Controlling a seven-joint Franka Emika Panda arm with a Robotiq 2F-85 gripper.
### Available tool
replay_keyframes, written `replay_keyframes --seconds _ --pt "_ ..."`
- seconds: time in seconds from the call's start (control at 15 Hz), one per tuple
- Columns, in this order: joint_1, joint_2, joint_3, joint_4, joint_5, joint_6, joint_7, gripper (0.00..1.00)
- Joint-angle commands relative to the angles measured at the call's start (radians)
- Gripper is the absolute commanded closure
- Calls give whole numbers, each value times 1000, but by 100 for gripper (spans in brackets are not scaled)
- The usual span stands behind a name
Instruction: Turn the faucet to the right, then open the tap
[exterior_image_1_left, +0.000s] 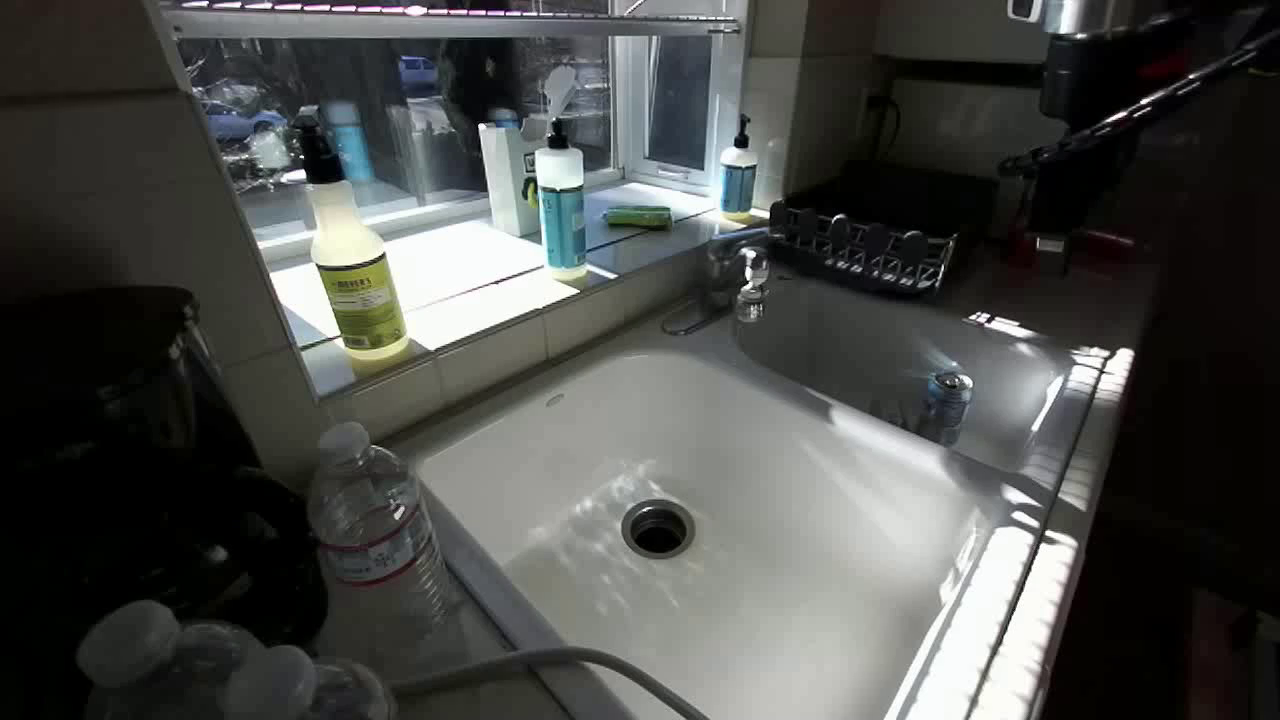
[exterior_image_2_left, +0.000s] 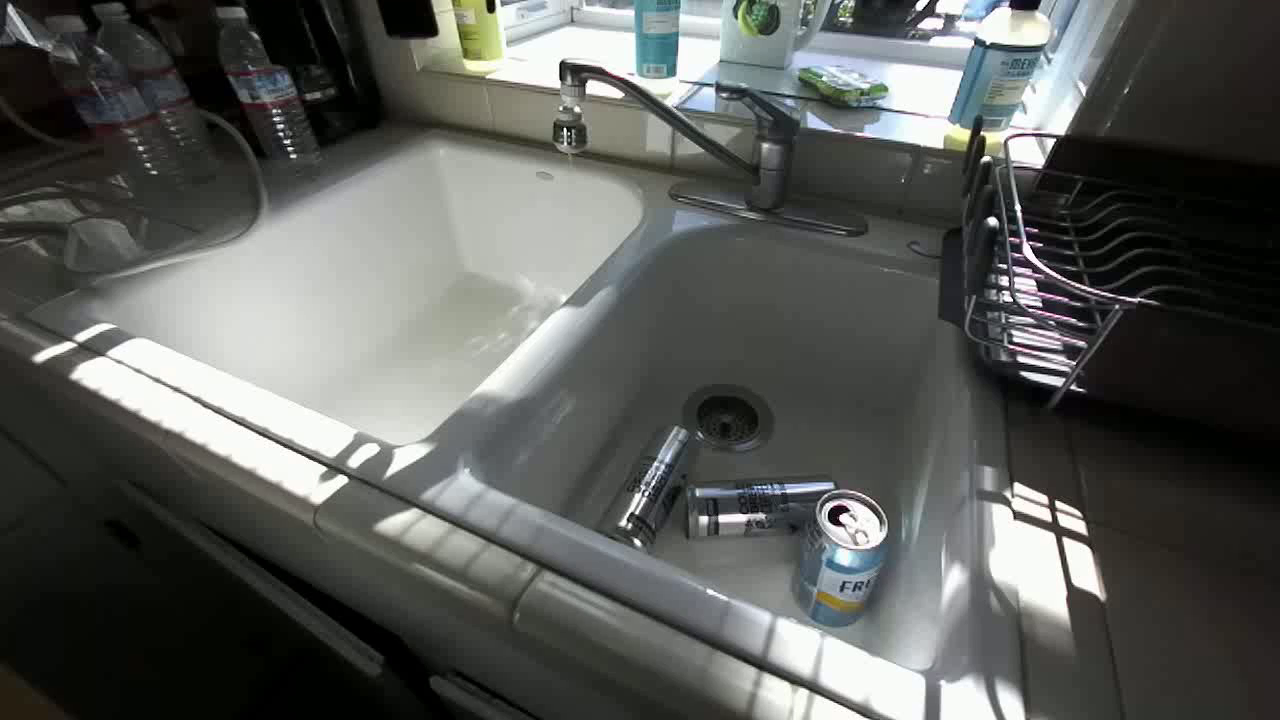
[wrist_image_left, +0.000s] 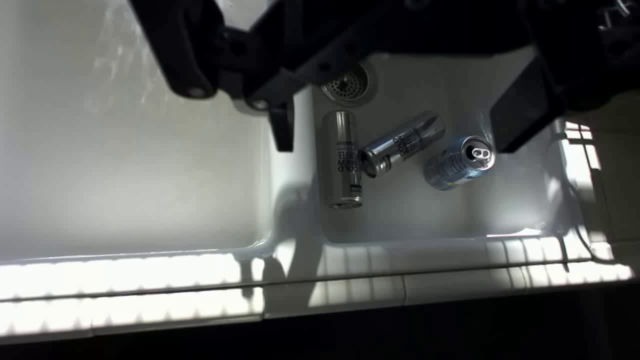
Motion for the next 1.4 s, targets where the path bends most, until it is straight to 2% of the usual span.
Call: replay_keyframes --seconds 0.0,0.73,0.8,1.13,1.33 --pt "24 2 -19 2 -8 -4 8 0" --pt "24 2 -19 2 -8 -4 8 0" --pt "13 30 -24 25 15 4 50 0" --pt "-9 169 -38 96 17 339 220 0" --pt "-10 276 -32 171 40 455 331 0"
